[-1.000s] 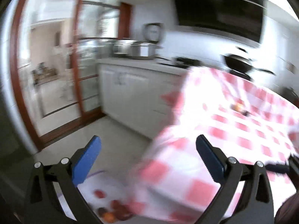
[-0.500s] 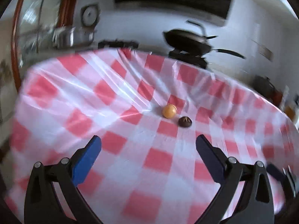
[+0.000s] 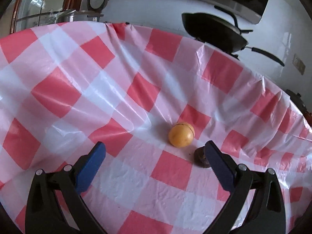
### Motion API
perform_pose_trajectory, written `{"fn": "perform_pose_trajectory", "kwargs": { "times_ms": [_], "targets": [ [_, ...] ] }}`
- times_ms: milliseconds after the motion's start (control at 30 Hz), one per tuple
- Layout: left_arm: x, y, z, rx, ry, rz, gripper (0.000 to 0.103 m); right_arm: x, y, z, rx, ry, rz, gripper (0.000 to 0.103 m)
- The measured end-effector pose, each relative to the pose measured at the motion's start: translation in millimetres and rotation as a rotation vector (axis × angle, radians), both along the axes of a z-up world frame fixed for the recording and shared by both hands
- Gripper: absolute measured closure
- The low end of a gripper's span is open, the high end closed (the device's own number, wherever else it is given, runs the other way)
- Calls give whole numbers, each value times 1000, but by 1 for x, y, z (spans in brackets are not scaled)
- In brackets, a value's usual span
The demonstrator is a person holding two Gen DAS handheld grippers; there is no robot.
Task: Organize fruits
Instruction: 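Grasp the dark mangosteen with the right tool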
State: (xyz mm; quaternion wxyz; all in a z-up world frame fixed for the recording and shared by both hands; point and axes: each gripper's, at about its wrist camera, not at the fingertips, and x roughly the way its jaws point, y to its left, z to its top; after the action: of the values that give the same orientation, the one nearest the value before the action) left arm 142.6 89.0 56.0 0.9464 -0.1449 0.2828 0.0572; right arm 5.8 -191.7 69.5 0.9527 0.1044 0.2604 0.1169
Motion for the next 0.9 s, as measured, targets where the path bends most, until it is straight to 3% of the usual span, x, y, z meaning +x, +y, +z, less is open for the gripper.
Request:
{"fn": "perform_pose_trajectory", "kwargs": {
  "times_ms": [133, 300, 467, 733, 800, 833, 900],
  "targets": [
    [-11, 30, 2, -77, -31, 120, 2, 61, 36, -12, -144, 66, 49, 16],
    [-17, 51, 1, -100, -45, 236, 2, 143, 76, -31, -145, 216, 158, 22],
    [-13, 55, -3, -117, -15, 245, 2, 190, 116, -37, -246, 253, 218, 26],
    [-9, 53, -5, -128, 4, 233, 2, 226, 142, -47, -285, 307, 250, 37],
    [-8, 52, -6, -128, 7, 232, 2, 228, 148, -48, -318, 302, 245, 42],
    [-8, 51, -6, -126, 11, 228, 2, 227, 150, -47, -332, 294, 237, 56],
    [-7, 50, -7, -121, 14, 222, 2, 220, 151, -47, -357, 287, 218, 60]
  ]
}}
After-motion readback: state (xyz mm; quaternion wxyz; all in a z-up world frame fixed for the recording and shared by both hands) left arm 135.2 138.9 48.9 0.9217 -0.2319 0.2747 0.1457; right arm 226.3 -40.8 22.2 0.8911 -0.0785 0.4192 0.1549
